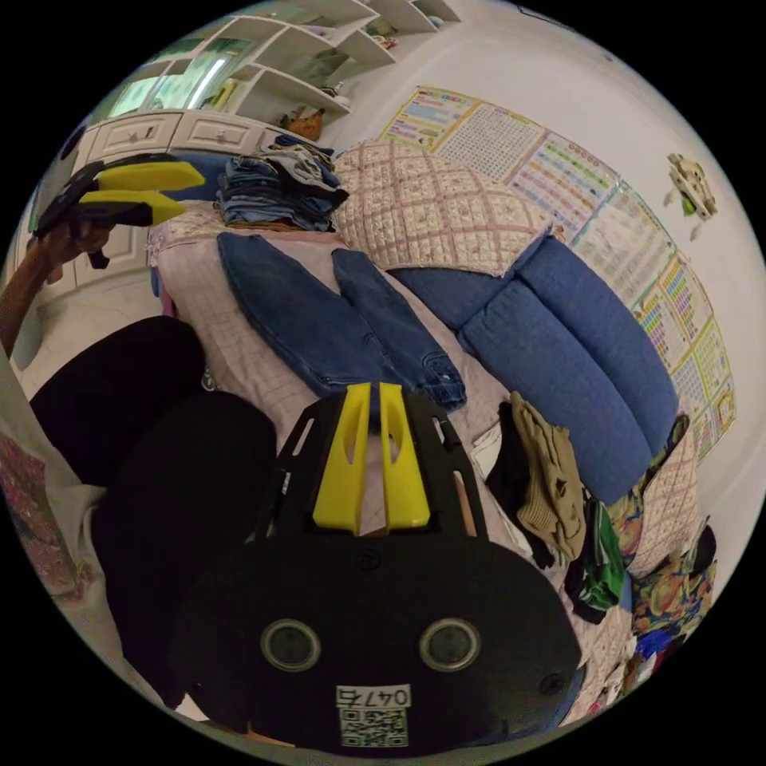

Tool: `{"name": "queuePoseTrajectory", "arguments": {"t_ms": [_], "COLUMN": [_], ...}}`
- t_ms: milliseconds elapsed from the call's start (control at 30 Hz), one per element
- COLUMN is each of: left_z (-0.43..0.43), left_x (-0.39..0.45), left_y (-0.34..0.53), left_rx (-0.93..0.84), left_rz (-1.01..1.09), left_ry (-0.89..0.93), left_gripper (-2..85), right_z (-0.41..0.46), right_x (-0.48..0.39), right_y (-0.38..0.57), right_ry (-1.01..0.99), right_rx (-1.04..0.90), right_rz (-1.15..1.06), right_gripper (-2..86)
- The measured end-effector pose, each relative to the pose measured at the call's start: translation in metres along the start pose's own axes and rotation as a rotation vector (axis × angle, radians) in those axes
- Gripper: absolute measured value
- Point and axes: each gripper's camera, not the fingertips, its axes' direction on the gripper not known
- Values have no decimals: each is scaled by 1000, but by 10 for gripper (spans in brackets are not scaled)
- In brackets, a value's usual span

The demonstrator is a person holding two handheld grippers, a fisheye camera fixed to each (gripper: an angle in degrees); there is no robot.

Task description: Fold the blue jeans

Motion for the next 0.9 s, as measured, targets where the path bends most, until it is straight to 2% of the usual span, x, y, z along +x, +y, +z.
{"name": "queuePoseTrajectory", "arguments": {"t_ms": [300, 467, 667, 900], "left_z": [27, 42, 61, 76], "left_x": [8, 3, -5, -28], "left_y": [78, 112, 136, 146], "left_rx": [-106, -123, -204, -182], "left_rz": [41, 24, 61, 21], "left_ry": [-38, 45, -39, -8], "left_gripper": [94, 61, 0, -6], "right_z": [5, 21, 39, 68], "right_x": [18, 14, 27, 35], "right_y": [-23, -35, -35, -31], "right_ry": [-36, -2, -68, -97], "right_rx": [-34, -82, -85, -86], "right_rz": [52, 34, 90, 143], "right_gripper": [-1, -6, -6, -6]}}
